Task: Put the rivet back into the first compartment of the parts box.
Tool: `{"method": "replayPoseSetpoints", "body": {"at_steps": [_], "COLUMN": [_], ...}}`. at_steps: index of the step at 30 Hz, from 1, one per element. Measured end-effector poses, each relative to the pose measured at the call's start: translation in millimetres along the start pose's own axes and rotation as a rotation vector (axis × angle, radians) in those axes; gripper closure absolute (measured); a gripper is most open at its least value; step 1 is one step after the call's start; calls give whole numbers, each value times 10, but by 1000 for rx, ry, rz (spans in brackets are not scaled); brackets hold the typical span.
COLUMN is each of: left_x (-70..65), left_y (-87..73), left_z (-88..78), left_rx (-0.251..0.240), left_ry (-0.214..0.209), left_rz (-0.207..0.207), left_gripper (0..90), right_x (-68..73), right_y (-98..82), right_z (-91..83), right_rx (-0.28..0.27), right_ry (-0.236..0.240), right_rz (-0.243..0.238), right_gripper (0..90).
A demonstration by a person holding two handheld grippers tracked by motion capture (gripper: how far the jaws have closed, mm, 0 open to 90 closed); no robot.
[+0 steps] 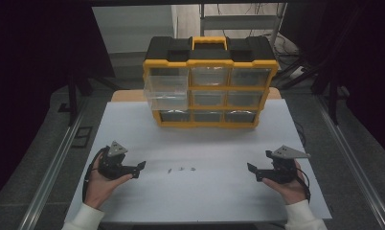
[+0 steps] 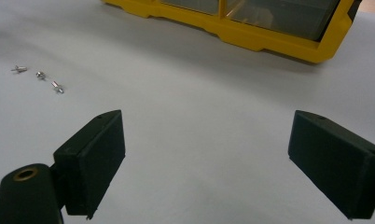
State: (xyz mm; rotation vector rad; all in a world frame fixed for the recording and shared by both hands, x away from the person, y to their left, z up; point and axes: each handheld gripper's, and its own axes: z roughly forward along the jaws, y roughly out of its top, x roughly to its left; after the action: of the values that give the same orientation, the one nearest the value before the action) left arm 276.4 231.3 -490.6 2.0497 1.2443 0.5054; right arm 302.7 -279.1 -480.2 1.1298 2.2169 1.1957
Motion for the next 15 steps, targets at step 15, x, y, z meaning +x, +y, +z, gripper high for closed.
{"method": "replayPoseSetpoints", "body": {"at_steps": [15], "left_x": [124], "left_y": [-59], "left_z": [-72], "left_rx": [1], "left_ry": [21], "left_rz": [-36], "left_gripper": [84], "right_x": [-17], "right_y": [-6], "right_z": [88], "right_rx": [38], "right_ry": [8], "right_rz": [-9], "right_gripper": [119]}}
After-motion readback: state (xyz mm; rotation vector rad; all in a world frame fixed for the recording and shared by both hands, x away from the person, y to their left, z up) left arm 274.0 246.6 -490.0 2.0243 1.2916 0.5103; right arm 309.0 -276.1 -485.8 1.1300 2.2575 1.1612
